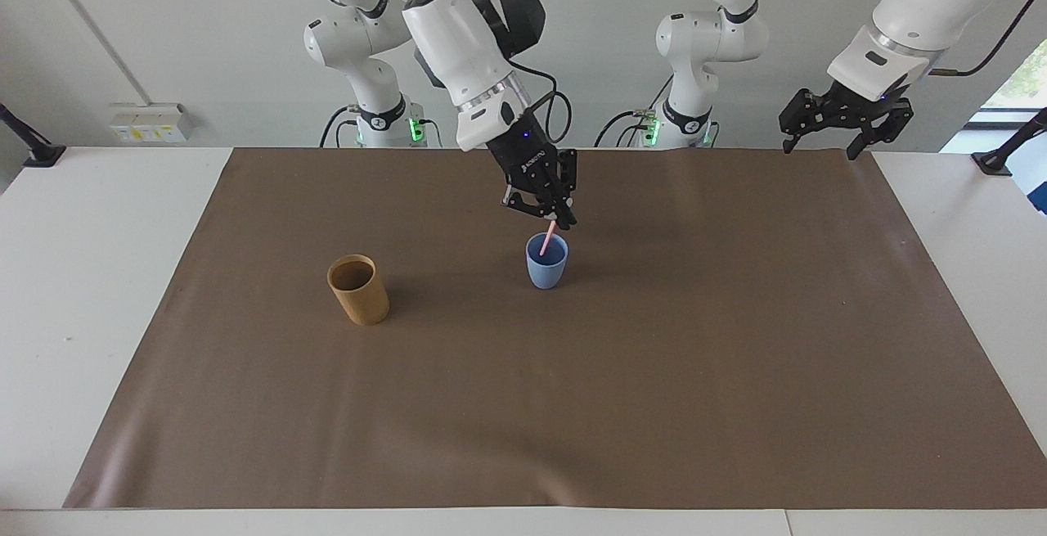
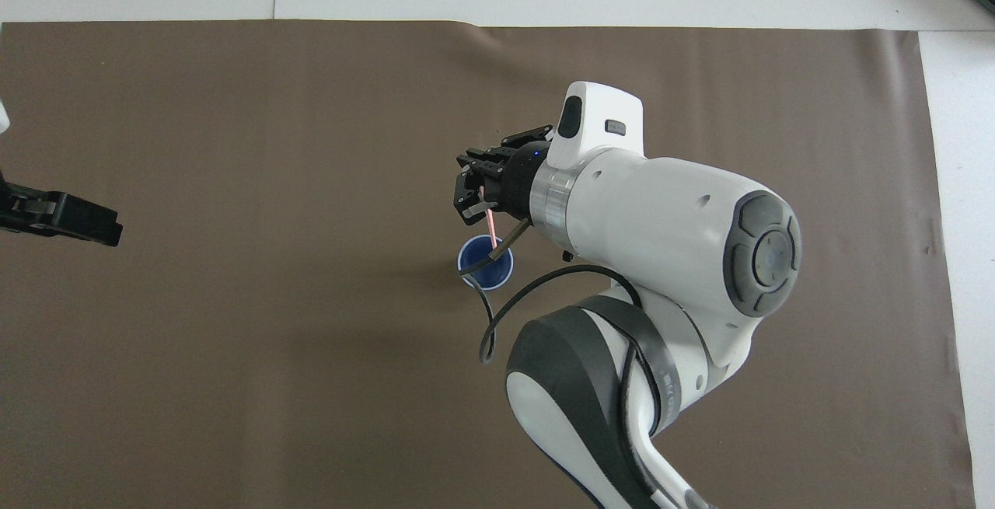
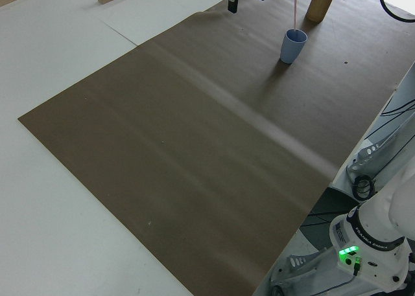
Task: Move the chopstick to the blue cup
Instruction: 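Carry the pink stick with the right gripper over the blue cup, then lower the pink stick into the blue cup and open the right gripper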
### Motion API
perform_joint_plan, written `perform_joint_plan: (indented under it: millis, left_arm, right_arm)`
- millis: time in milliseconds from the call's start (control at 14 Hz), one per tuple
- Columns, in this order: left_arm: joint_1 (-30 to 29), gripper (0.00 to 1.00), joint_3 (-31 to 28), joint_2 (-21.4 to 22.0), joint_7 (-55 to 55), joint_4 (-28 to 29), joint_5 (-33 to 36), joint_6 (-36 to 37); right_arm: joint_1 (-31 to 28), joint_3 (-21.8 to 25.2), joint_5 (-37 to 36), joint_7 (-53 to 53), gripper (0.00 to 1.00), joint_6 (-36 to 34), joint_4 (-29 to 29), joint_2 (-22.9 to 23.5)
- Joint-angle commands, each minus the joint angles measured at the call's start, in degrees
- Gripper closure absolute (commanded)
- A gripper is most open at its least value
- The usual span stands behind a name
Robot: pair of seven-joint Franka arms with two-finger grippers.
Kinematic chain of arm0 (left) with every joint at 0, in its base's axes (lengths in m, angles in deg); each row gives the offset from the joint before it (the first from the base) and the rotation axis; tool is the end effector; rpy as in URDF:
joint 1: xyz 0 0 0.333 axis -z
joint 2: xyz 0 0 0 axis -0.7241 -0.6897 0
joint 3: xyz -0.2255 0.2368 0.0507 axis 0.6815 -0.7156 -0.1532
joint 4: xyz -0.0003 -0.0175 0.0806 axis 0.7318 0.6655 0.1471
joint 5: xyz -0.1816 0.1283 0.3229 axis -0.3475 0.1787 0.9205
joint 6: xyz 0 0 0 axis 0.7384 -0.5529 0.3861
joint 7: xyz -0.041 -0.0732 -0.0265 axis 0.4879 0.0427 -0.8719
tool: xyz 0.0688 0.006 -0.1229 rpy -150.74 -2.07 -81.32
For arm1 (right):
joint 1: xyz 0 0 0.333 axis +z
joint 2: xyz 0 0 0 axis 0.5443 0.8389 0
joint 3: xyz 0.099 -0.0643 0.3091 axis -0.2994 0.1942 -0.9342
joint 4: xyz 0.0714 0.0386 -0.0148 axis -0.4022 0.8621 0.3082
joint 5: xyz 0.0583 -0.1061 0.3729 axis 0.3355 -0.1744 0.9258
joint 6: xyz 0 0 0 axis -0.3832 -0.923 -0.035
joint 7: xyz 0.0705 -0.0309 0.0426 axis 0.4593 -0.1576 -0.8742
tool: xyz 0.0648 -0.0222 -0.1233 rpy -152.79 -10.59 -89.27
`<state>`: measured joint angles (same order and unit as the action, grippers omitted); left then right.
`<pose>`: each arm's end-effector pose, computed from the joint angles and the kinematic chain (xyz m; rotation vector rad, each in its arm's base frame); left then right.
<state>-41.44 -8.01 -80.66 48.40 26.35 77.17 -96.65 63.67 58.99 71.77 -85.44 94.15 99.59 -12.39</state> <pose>0.5302 -0.0500 0.6305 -3.1164 0.3185 0.1125 0.5716 0.3522 0.5258 -2.5182 -0.8818 -0.7884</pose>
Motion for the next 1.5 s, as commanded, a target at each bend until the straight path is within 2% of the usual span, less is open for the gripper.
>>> perform_joint_plan:
  millis: [0,214,429,500,571,643,1071,1357,1429]
  left_arm:
    - [0.3,0.0,-0.1,1.3,0.0,1.6,0.4,-0.4]
    - [0.3,0.0,0.0,1.3,0.0,1.7,0.4,-0.4]
    - [0.3,0.0,0.0,1.3,0.0,1.7,0.4,-0.4]
    - [0.3,0.0,0.0,1.3,0.0,1.7,0.4,-0.5]
    - [0.3,0.0,0.0,1.3,-0.1,1.7,0.4,-0.5]
    - [0.3,0.0,0.0,1.3,0.0,1.7,0.4,-0.5]
    - [0.3,0.0,0.0,1.3,-0.1,1.6,0.4,-0.5]
    - [0.3,0.0,0.0,1.3,-0.2,1.6,0.4,-0.5]
    - [0.3,0.0,0.0,1.3,-0.2,1.6,0.4,-0.5]
  right_arm:
    - [0.2,0.0,-1.3,-2.0,1.0,0.4,2.0,-0.4]
    - [1.5,0.0,-1.2,-2.1,1.0,0.5,2.9,-0.2]
    - [3.8,0.0,-0.7,-1.3,1.0,5.1,4.0,1.6]
    - [3.5,0.0,-0.7,-1.4,0.89,4.8,4.2,1.7]
    - [3.5,0.0,-0.6,-1.3,0.26,4.8,4.3,1.7]
    - [3.4,0.0,-0.4,-0.9,0.0,4.7,4.5,1.6]
    - [2.4,0.9,-1.0,2.5,0.0,2.7,4.0,0.4]
    - [-4.2,1.4,-3.4,4.5,0.0,-3.9,2.4,-1.8]
    - [-6.3,1.4,-4.3,5.1,0.0,-7.8,1.1,-2.4]
